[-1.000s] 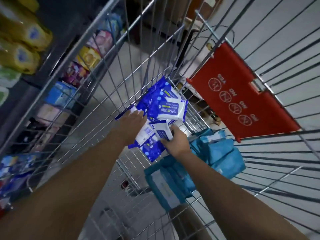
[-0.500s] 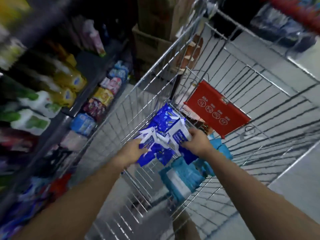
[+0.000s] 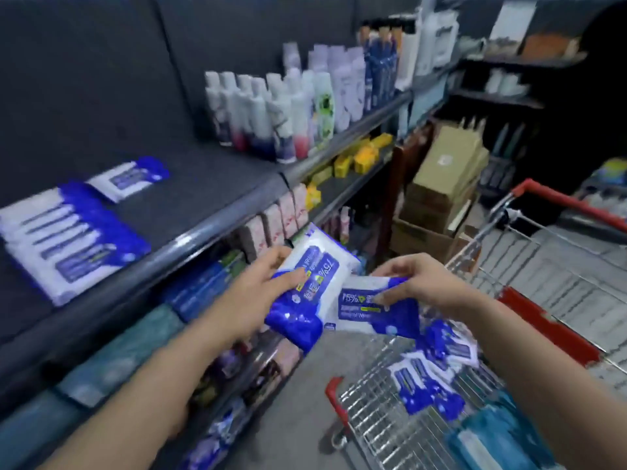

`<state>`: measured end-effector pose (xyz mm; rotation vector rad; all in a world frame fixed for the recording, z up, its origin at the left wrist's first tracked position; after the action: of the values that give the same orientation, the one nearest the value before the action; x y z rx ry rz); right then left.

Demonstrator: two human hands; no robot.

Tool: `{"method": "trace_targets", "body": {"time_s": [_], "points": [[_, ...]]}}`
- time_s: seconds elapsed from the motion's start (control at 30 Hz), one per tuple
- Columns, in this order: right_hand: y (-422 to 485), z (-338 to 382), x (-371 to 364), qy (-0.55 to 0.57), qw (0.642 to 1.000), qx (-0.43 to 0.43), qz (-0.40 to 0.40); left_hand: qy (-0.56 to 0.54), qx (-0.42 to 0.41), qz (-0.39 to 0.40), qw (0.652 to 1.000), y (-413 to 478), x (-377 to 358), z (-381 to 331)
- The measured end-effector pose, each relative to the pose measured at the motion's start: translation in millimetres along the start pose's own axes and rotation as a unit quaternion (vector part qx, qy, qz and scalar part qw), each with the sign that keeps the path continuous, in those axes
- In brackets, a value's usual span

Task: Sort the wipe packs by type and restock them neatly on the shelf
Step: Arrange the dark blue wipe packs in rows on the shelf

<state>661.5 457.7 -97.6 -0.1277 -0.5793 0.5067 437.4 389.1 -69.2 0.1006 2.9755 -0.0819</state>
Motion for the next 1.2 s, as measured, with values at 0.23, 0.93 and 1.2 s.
{"method": "trace_targets", "body": {"time_s": [0.23,0.93,1.2], "points": [[27,149,-71,0.010,0.992,0.114,0.059,-0.090,-0.058,-0.201,0.974,-73,109,-78],[258,280,-105,-0.028,0.958,0.212,0.189,-0.096,-0.088,-0.366,0.921,66,279,-162],[362,272,-89,-0.022,0.954,0.181,0.237,-0.031,-0.029,-0.373,0.927,141,325,-142]]}}
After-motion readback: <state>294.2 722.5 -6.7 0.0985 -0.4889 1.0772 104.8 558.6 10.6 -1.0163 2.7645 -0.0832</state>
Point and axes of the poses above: each hand's wrist, its own y-axis towards the middle knuckle, its own x-axis out of the back of the hand, z = x × y, the point moved 6 cm from there along y, towards the middle knuckle, and after that the axes turned 15 degrees about -y, right-handed, at the moved point
